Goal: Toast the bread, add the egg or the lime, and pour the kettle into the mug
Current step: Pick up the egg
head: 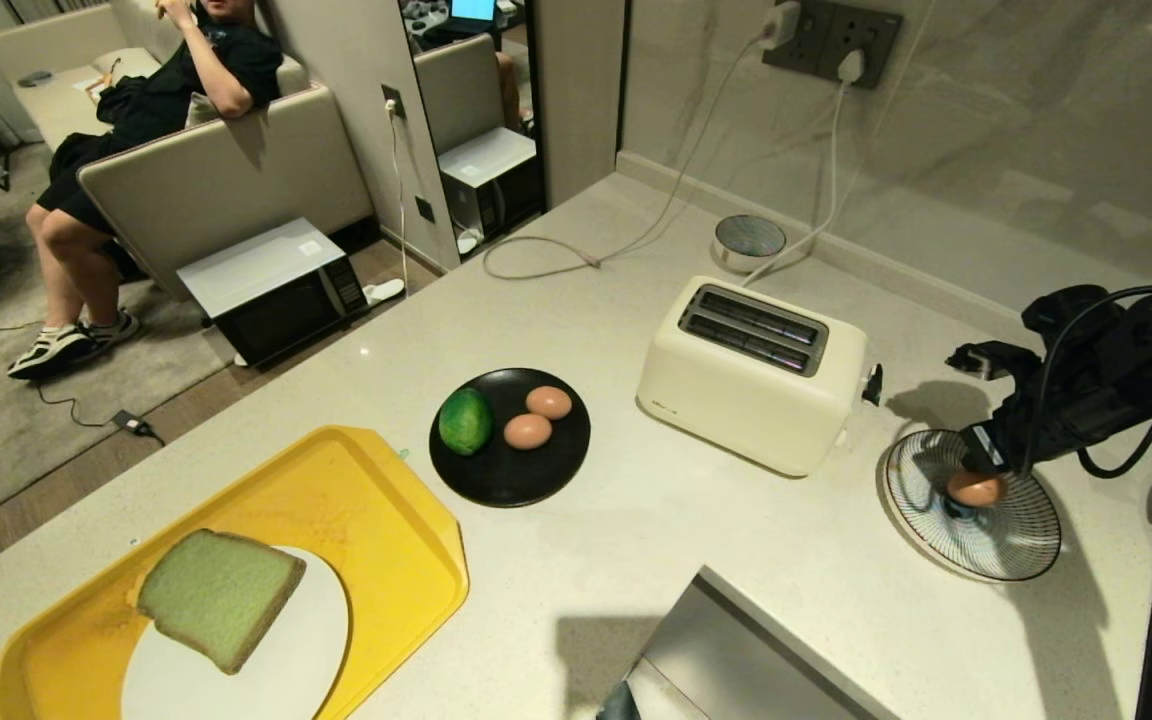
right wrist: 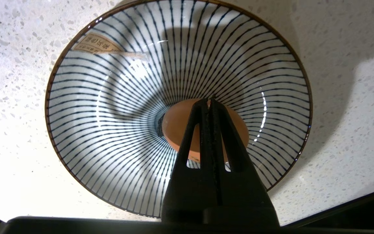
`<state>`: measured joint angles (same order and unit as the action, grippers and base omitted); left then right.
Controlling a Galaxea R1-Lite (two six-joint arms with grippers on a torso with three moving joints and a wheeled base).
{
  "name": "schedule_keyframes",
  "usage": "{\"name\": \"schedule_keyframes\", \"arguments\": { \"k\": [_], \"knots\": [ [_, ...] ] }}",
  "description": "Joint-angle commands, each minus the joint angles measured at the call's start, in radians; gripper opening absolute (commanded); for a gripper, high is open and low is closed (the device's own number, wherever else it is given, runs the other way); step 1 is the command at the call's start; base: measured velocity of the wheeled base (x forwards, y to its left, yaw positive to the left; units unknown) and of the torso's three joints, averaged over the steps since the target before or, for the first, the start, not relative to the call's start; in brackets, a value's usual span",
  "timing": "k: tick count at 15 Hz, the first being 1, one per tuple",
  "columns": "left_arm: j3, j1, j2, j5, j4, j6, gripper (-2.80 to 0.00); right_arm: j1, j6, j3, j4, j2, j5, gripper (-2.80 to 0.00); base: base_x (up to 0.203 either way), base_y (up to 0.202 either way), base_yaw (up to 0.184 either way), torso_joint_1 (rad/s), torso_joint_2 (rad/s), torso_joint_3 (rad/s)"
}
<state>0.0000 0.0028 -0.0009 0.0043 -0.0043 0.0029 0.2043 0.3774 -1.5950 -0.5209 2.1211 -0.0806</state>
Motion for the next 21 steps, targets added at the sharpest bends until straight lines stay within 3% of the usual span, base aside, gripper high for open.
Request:
{"name": "schedule_keyframes", "arguments": {
  "k": [1, 21],
  "knots": [
    [0.0, 0.0, -0.001, 0.0, 0.0, 0.0, -2.8, 0.002, 0.003, 0.027, -0.004, -0.012, 0.001, -2.8, 0.0, 0.0, 0.0, 0.0, 0.0, 0.0],
    [0.0, 0.0, -0.001, 0.0, 0.0, 0.0, -2.8, 0.008, 0.002, 0.039, 0.002, -0.059, 0.001, -2.8, 0.0, 0.0, 0.0, 0.0, 0.0, 0.0]
  ]
}}
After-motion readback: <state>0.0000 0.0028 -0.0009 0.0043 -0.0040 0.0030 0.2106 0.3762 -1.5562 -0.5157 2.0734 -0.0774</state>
